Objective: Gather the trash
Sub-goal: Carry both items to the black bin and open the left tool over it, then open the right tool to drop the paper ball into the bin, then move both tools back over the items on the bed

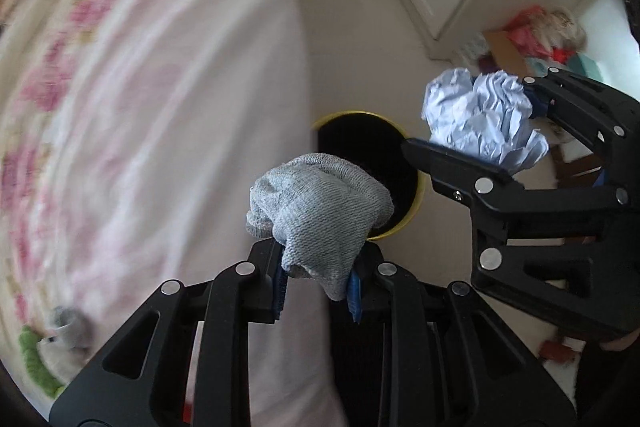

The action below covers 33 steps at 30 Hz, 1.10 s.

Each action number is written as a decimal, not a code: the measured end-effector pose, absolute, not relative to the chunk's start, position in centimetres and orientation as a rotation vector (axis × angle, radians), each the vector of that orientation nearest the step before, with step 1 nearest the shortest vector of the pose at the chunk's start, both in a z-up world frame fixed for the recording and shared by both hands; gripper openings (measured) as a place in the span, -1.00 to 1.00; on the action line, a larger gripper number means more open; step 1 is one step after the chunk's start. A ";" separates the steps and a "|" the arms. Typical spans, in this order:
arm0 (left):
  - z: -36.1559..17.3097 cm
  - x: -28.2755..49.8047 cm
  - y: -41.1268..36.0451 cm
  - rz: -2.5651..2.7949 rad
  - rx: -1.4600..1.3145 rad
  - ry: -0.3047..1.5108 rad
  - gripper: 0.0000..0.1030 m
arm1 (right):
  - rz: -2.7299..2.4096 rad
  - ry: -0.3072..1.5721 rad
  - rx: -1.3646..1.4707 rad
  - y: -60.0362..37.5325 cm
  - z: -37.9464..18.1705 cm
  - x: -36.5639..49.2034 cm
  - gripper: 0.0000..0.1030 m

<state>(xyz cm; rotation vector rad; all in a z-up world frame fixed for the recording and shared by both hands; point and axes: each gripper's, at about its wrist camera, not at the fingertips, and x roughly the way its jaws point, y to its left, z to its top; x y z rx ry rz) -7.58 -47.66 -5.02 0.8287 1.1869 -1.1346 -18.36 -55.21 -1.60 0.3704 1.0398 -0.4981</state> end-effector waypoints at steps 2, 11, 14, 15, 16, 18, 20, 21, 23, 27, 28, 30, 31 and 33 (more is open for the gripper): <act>-6.2 -8.5 -49.1 -1.180 0.814 1.242 -0.54 | -0.520 1.038 0.385 -56.1 -1.8 -19.4 0.04; -8.0 -9.0 -51.7 -1.137 0.844 1.226 0.62 | -0.580 1.085 0.414 -59.2 -4.2 -21.2 0.05; -7.5 -8.7 -51.5 -1.123 0.842 1.224 0.65 | -0.579 1.093 0.420 -59.8 -4.8 -21.0 0.05; -7.4 -8.5 -51.4 -1.121 0.840 1.219 0.68 | -0.580 1.100 0.418 -60.0 -5.1 -20.9 0.05; -7.3 -8.4 -51.2 -1.118 0.840 1.215 0.74 | -0.578 1.102 0.419 -60.3 -5.3 -20.8 0.05; -7.2 -8.0 -50.6 -1.109 0.838 1.216 0.77 | -0.577 1.122 0.425 -60.5 -6.0 -20.4 0.09; -7.3 -7.8 -50.2 -1.101 0.831 1.226 0.77 | -0.594 1.149 0.414 -60.7 -6.6 -20.0 0.17; -7.2 -7.4 -50.0 -1.096 0.817 1.243 0.78 | -0.606 1.163 0.400 -60.7 -6.9 -19.7 0.25; -7.0 -6.8 -49.5 -1.084 0.789 1.271 0.82 | -0.626 1.188 0.374 -60.5 -7.2 -19.3 0.68; -7.1 -6.4 -48.4 -1.056 0.752 1.311 0.83 | -0.633 1.171 0.346 -59.9 -6.7 -18.9 0.74; -7.2 -6.3 -48.2 -1.041 0.756 1.318 0.83 | -0.631 1.157 0.348 -59.8 -6.6 -19.0 0.79; -7.0 -6.1 -47.5 -1.010 0.758 1.317 0.83 | -0.607 1.135 0.356 -59.3 -6.2 -19.0 0.81; -6.8 -6.3 -47.2 -1.009 0.747 1.308 0.83 | -0.587 1.129 0.341 -58.8 -5.9 -18.8 0.81; -6.1 -6.2 -46.5 -0.993 0.745 1.287 0.83 | -0.584 1.114 0.291 -57.7 -5.3 -18.5 0.81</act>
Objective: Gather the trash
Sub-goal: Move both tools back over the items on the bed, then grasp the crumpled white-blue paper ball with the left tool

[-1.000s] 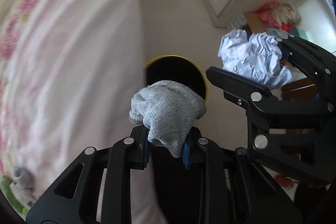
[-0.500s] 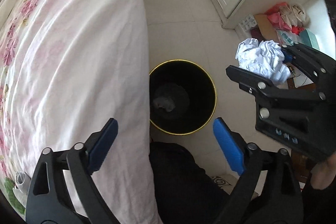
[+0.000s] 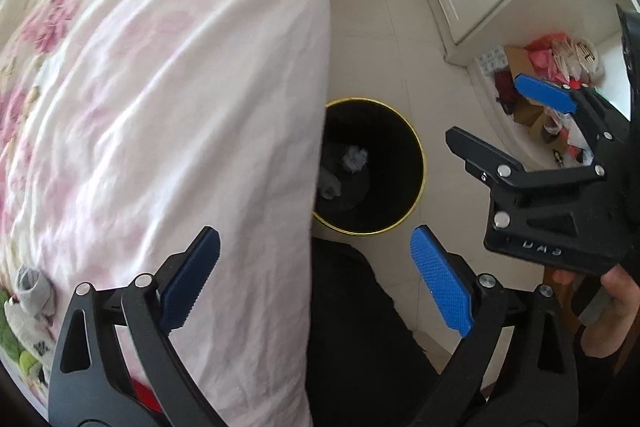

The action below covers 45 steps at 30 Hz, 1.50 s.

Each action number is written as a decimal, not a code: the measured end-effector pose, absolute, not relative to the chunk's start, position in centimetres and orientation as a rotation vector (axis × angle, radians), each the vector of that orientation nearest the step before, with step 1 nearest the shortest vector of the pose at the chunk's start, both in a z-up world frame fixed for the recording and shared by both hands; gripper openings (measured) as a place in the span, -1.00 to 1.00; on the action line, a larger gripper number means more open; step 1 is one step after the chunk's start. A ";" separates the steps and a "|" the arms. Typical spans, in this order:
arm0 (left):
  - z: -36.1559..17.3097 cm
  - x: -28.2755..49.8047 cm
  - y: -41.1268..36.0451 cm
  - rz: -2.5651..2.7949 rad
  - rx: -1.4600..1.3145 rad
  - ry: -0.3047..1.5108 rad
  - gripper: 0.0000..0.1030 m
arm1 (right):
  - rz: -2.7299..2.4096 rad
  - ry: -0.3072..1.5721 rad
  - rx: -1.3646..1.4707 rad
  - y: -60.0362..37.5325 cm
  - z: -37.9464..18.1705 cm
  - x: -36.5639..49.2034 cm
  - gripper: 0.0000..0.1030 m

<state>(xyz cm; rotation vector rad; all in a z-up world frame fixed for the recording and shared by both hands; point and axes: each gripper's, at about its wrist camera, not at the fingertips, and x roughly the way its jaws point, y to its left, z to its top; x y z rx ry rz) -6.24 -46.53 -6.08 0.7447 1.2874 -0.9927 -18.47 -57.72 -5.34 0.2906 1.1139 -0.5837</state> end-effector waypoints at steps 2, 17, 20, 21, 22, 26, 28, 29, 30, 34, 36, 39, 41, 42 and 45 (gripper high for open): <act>-5.6 -6.2 -45.9 -0.975 0.742 1.279 0.83 | -0.575 1.121 0.244 -56.6 -4.9 -18.0 0.81; -1.3 -6.3 -36.2 -0.791 0.625 1.224 0.83 | -0.366 1.128 0.122 -48.3 -2.7 -13.7 0.81; -0.7 -6.2 -34.4 -0.768 0.617 1.211 0.83 | -0.322 1.131 0.127 -46.8 -2.4 -13.0 0.81; -0.5 -6.3 -33.7 -0.757 0.617 1.209 0.83 | -0.305 1.126 0.125 -46.0 -2.2 -12.7 0.81; -0.4 -6.2 -32.9 -0.743 0.617 1.208 0.83 | -0.296 1.117 0.121 -45.3 -2.1 -12.6 0.81; -0.2 -6.0 -30.2 -0.694 0.606 1.200 0.83 | -0.268 1.105 0.091 -43.0 -1.5 -11.6 0.81; -0.1 -5.8 -28.8 -0.677 0.605 1.196 0.83 | -0.227 1.110 0.089 -42.0 -1.6 -11.1 0.81; -0.1 -5.8 -28.3 -0.668 0.604 1.195 0.83 | -0.204 1.116 0.088 -41.3 -1.7 -10.8 0.81; 0.0 -5.7 -27.5 -0.652 0.604 1.189 0.83 | -0.189 1.117 0.086 -40.8 -1.8 -10.6 0.81; 0.1 -5.3 -25.2 -0.623 0.589 1.191 0.83 | -0.112 1.119 0.060 -38.0 -1.8 -9.8 0.81; 0.1 -5.1 -24.2 -0.604 0.581 1.195 0.83 | -0.083 1.117 0.042 -36.9 -1.7 -9.5 0.81; 0.0 -5.1 -22.6 -0.588 0.585 1.188 0.83 | -0.045 1.114 0.004 -35.1 -1.6 -9.0 0.81; -0.2 -5.2 -21.7 -0.577 0.596 1.186 0.83 | -0.022 1.114 -0.008 -34.1 -1.5 -8.7 0.81; -0.3 -5.2 -21.3 -0.573 0.601 1.187 0.83 | -0.008 1.115 -0.016 -33.6 -1.5 -8.5 0.81; -0.6 -5.1 -20.2 -0.564 0.603 1.187 0.83 | 0.007 1.115 -0.047 -32.5 -1.5 -8.1 0.81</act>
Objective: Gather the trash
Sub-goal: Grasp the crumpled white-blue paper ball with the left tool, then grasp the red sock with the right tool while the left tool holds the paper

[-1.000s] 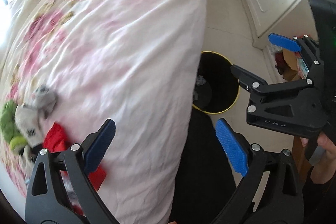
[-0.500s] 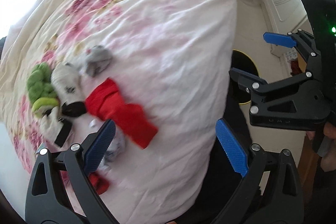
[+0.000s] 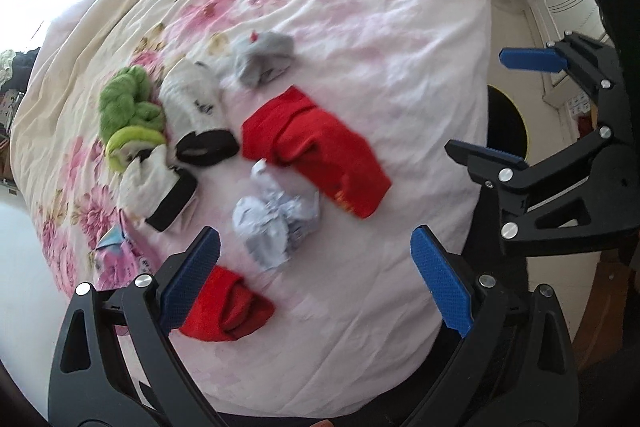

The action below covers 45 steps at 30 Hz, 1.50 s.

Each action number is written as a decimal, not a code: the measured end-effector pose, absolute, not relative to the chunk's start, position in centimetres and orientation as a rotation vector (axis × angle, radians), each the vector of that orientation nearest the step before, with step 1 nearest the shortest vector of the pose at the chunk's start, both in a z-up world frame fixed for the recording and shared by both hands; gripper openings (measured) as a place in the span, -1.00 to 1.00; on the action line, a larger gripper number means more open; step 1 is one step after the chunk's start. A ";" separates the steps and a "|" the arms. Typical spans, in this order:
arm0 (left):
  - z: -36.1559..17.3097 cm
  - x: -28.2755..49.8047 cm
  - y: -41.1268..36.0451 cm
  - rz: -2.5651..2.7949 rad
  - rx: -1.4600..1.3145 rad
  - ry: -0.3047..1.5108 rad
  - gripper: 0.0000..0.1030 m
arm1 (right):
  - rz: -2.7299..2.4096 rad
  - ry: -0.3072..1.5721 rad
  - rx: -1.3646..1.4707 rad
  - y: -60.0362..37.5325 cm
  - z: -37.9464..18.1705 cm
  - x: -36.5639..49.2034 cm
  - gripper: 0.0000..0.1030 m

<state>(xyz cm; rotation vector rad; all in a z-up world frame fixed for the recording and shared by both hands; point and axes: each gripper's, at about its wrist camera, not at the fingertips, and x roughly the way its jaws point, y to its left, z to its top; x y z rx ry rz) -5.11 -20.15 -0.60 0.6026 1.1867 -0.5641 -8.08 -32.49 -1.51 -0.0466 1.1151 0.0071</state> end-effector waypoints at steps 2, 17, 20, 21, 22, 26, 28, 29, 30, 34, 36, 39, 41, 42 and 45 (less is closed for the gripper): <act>-0.8 -5.1 -19.3 -0.582 0.594 1.191 0.83 | 0.021 1.115 -0.062 -31.9 -1.5 -7.9 0.81; -5.0 -2.4 -18.1 -0.605 0.631 1.266 0.88 | 0.049 1.134 -0.122 -29.3 -1.8 -7.8 0.81; -5.7 -2.3 -18.5 -0.632 0.672 1.260 0.88 | 0.039 1.133 -0.138 -29.2 -1.6 -7.8 0.81; -5.9 -2.1 -18.6 -0.628 0.683 1.258 0.88 | 0.036 1.131 -0.139 -29.1 -1.6 -7.8 0.81; -6.3 -1.9 -18.8 -0.629 0.694 1.259 0.88 | 0.041 1.131 -0.133 -29.1 -1.5 -7.8 0.81; -8.1 -0.9 -19.2 -0.625 0.743 1.233 0.86 | 0.053 1.142 -0.115 -28.8 -1.9 -7.5 0.81; -9.1 -0.2 -19.1 -0.600 0.761 1.231 0.05 | 0.069 1.150 -0.114 -28.4 -2.3 -7.1 0.81; -9.7 0.4 -18.8 -0.596 0.737 1.285 -0.16 | 0.076 1.155 -0.115 -28.2 -2.6 -6.8 0.81; -9.9 0.8 -18.5 -0.598 0.702 1.308 -0.15 | 0.092 1.157 -0.114 -28.0 -2.8 -6.5 0.81; -9.4 1.4 -17.4 -0.583 0.651 1.291 -0.15 | 0.148 1.162 -0.119 -27.0 -3.6 -5.0 0.81; -9.2 2.0 -16.8 -0.576 0.616 1.303 -0.15 | 0.165 1.160 -0.124 -26.5 -3.9 -4.3 0.81; -9.1 2.6 -16.0 -0.567 0.583 1.317 -0.15 | 0.201 1.186 -0.117 -26.0 -5.2 -2.5 0.81; -9.1 3.0 -15.7 -0.565 0.574 1.322 -0.15 | 0.216 1.206 -0.106 -25.8 -6.1 -1.5 0.80; -9.1 3.1 -15.5 -0.565 0.573 1.326 -0.14 | 0.223 1.212 -0.101 -25.7 -6.6 -1.1 0.80; -9.1 3.2 -15.3 -0.563 0.575 1.330 -0.14 | 0.191 1.245 -0.138 -25.3 -8.1 0.0 0.73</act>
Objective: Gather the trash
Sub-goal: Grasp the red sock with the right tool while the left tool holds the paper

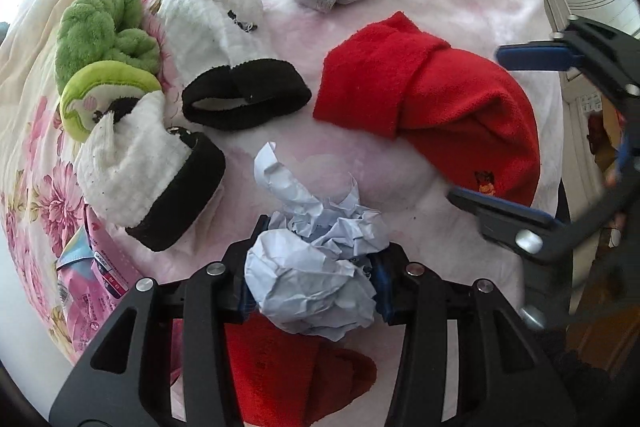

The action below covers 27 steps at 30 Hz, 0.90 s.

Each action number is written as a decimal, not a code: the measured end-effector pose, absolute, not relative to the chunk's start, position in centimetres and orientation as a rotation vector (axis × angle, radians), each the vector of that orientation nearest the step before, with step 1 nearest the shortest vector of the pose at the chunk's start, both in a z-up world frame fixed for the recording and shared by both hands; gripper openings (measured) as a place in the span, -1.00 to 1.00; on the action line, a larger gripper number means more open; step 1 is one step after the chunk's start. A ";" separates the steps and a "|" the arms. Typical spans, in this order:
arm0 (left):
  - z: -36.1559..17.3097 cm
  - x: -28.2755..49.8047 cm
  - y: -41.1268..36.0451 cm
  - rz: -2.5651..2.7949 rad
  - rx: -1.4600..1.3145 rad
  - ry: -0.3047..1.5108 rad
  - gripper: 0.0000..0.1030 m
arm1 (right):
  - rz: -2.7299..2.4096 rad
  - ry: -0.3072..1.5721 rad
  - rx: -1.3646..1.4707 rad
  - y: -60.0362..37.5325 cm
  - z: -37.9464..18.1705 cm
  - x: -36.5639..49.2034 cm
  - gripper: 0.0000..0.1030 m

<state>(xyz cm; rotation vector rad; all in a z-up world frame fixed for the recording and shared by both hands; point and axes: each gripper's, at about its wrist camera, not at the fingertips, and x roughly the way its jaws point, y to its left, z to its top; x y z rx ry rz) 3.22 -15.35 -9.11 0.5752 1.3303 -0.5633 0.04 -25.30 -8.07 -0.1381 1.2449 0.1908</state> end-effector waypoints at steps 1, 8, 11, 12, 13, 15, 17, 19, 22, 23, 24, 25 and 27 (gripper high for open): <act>-9.1 3.4 -15.3 -0.560 0.578 1.332 -0.14 | 0.182 1.254 -0.147 -25.2 -8.4 0.3 0.41; -7.4 2.4 -15.8 -0.548 0.593 1.293 -0.14 | 0.234 1.260 -0.076 -25.0 -7.5 0.1 -0.31; -6.0 1.2 -16.7 -0.557 0.606 1.262 -0.14 | 0.225 1.261 -0.045 -25.5 -7.0 -0.3 -0.36; -5.6 0.7 -16.9 -0.560 0.606 1.256 -0.14 | 0.224 1.258 -0.037 -25.6 -6.8 -0.4 -0.36; -5.2 0.4 -17.1 -0.563 0.609 1.247 -0.14 | 0.225 1.248 -0.027 -26.0 -6.5 -0.7 -0.36; -4.4 -0.3 -17.6 -0.571 0.617 1.230 -0.14 | 0.222 1.229 -0.010 -26.5 -5.8 -1.3 -0.37; -3.6 -0.9 -18.1 -0.577 0.622 1.214 -0.14 | 0.211 1.216 0.007 -27.1 -5.3 -1.9 -0.37; -2.9 -1.6 -18.8 -0.582 0.627 1.203 -0.14 | 0.201 1.204 0.025 -28.3 -5.1 -2.5 -0.37; -1.9 -3.1 -20.2 -0.595 0.644 1.176 -0.14 | 0.186 1.179 0.060 -30.3 -4.2 -3.9 -0.37; -1.6 -3.5 -20.7 -0.600 0.650 1.170 -0.14 | 0.180 1.171 0.066 -30.7 -4.0 -4.3 -0.37; -1.7 -3.2 -20.9 -0.604 0.654 1.167 -0.14 | 0.172 1.165 0.070 -31.3 -3.8 -4.8 -0.37; -1.5 -3.5 -21.3 -0.610 0.659 1.164 -0.14 | 0.165 1.162 0.074 -31.7 -3.7 -5.1 -0.42; -1.4 -3.8 -21.8 -0.627 0.658 1.161 -0.14 | 0.155 1.163 0.093 -32.6 -3.8 -5.7 -0.61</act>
